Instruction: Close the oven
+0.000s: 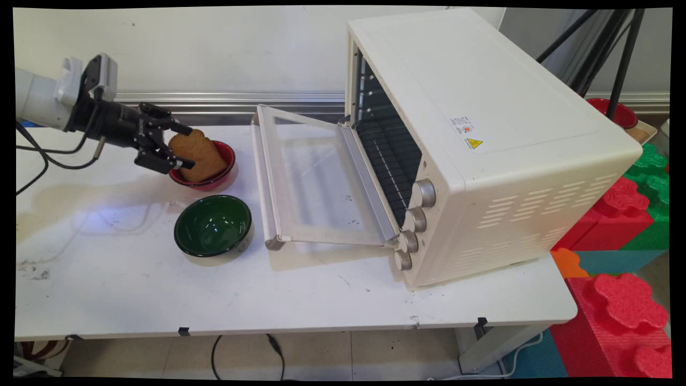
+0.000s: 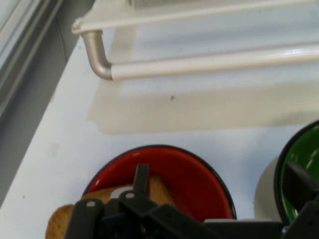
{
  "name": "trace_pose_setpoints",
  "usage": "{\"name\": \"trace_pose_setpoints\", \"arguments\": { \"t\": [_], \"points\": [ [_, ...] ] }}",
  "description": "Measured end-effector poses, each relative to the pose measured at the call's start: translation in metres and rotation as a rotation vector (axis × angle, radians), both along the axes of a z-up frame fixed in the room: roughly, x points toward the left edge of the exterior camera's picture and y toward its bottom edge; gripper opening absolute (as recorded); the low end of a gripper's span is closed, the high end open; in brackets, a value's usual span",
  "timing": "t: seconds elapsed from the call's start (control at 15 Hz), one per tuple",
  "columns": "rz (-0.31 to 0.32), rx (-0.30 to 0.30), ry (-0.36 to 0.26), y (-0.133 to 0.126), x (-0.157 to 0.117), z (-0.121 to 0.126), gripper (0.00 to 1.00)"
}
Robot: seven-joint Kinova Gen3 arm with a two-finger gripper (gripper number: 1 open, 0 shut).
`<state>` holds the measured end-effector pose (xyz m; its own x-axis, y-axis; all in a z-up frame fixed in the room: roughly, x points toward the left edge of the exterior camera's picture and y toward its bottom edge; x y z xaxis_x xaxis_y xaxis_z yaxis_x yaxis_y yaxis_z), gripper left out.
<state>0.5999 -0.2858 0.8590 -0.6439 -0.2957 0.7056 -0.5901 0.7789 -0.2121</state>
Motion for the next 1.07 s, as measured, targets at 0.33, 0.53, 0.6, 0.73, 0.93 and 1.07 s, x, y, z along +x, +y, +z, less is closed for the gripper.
{"name": "trace_pose_setpoints", "arguments": {
  "t": [0.33,0.53,0.6,0.73,0.93,1.07],
  "points": [
    [0.002,-0.005,0.020,-0.002,-0.005,0.003,1.00],
    [-0.021,-0.004,0.010,-0.013,-0.018,-0.011,1.00],
    [-0.033,0.000,0.005,-0.018,-0.025,-0.018,1.00],
    [-0.059,0.006,-0.006,-0.027,-0.038,-0.034,1.00],
    [-0.096,0.009,-0.018,-0.041,-0.056,-0.053,1.00],
    [-0.112,0.006,-0.023,-0.048,-0.064,-0.062,1.00]
  ]
}}
